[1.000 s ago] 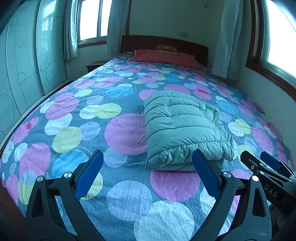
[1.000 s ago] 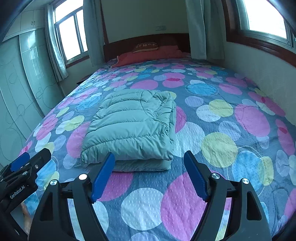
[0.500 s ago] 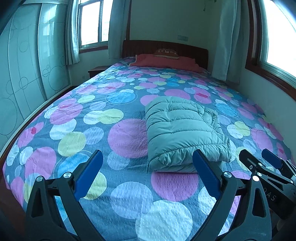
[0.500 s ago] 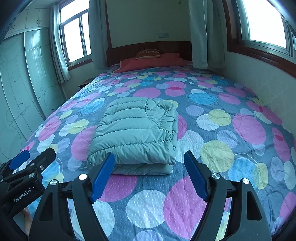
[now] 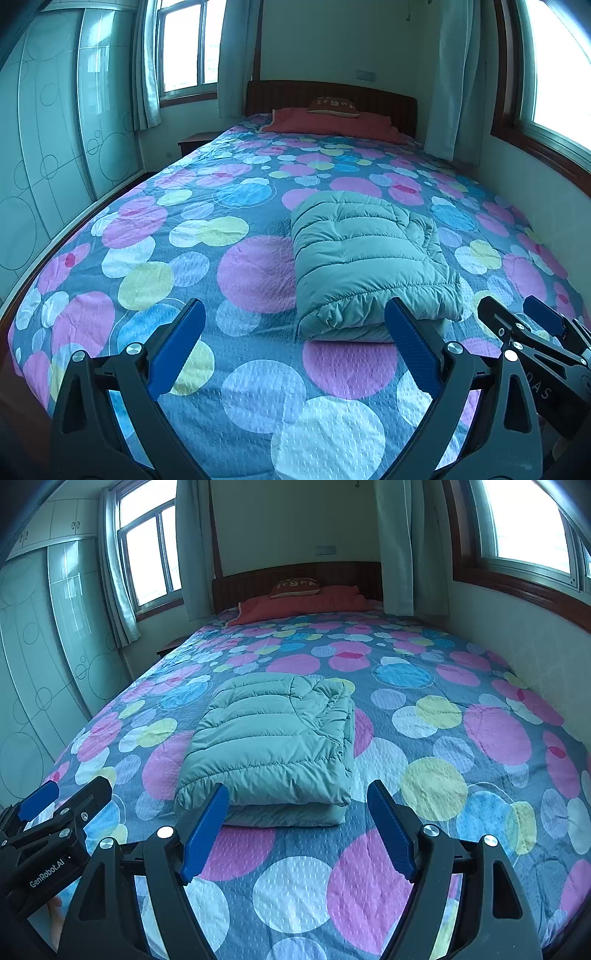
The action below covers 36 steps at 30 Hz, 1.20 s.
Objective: Fold large clothes
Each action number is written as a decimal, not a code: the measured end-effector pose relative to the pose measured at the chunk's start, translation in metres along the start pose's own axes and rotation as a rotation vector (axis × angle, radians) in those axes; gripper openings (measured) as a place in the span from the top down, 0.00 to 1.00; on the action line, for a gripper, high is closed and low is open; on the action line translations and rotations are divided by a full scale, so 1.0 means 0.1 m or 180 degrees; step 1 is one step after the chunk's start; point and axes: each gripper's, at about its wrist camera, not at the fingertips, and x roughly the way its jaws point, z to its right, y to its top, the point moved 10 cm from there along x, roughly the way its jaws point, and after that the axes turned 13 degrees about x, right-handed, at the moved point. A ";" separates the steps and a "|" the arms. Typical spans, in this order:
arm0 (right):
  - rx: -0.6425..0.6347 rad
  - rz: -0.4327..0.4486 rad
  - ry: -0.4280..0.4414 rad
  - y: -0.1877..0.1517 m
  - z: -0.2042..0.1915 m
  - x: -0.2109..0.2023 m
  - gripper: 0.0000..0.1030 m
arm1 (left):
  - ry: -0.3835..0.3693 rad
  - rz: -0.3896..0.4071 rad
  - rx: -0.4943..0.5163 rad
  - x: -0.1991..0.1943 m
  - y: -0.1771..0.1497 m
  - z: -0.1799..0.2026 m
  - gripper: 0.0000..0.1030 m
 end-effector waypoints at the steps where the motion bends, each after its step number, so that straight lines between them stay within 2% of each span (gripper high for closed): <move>1: 0.0003 -0.0001 0.0000 0.00 0.00 -0.01 0.26 | 0.0007 0.0001 -0.0009 0.00 0.00 0.00 0.05; 36: -0.0008 -0.0004 -0.0009 -0.03 -0.03 -0.04 0.26 | 0.0031 0.0029 -0.0021 0.00 -0.01 -0.02 0.05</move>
